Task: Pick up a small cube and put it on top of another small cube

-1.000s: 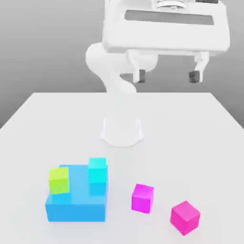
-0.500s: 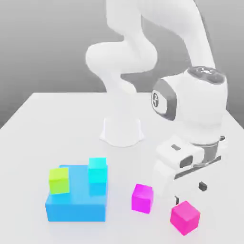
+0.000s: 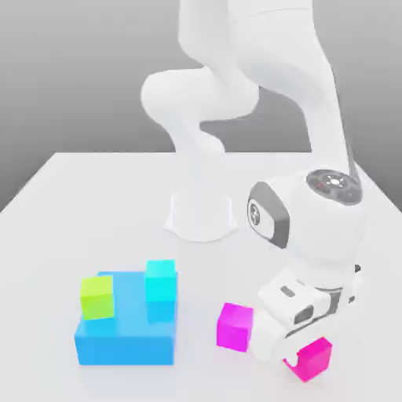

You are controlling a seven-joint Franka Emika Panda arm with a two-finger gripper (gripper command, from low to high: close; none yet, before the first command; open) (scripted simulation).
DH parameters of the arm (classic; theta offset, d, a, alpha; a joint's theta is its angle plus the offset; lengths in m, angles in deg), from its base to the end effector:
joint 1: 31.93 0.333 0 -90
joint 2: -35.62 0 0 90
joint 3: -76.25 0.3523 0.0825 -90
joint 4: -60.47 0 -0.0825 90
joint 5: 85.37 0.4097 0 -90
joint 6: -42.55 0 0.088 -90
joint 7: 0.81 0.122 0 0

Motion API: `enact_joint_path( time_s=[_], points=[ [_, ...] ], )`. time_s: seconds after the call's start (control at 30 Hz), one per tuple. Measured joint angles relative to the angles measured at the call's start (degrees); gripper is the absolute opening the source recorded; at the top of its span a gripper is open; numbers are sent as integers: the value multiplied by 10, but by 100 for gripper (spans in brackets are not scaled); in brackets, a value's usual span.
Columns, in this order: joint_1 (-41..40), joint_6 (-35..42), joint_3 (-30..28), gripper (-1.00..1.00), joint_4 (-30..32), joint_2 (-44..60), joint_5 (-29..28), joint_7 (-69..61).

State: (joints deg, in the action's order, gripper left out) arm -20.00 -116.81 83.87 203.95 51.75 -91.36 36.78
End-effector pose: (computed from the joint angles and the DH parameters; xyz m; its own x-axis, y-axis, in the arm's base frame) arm 0.4544 0.1694 0.1722 0.9754 -0.2203 -0.0002 -0.2203 -0.9754 0.0001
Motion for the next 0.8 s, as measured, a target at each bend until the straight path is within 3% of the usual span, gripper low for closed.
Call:
enact_joint_path(
  time_s=[0.17, 0.3, 0.5, 0.67, 0.7, 0.8],
  points=[
    [-52, 66, -48, -100, 28, -95, 24, 35],
    [-158, 114, -96, -100, 53, -169, 27, 95],
    [-257, 185, -154, -100, 91, -279, 29, 189],
    [-272, 102, -172, -100, 114, -219, 44, 195],
    [-272, 86, -172, 100, 116, -205, 47, 193],
    [-272, 86, -172, 100, 116, -205, 47, 193]
  ],
)
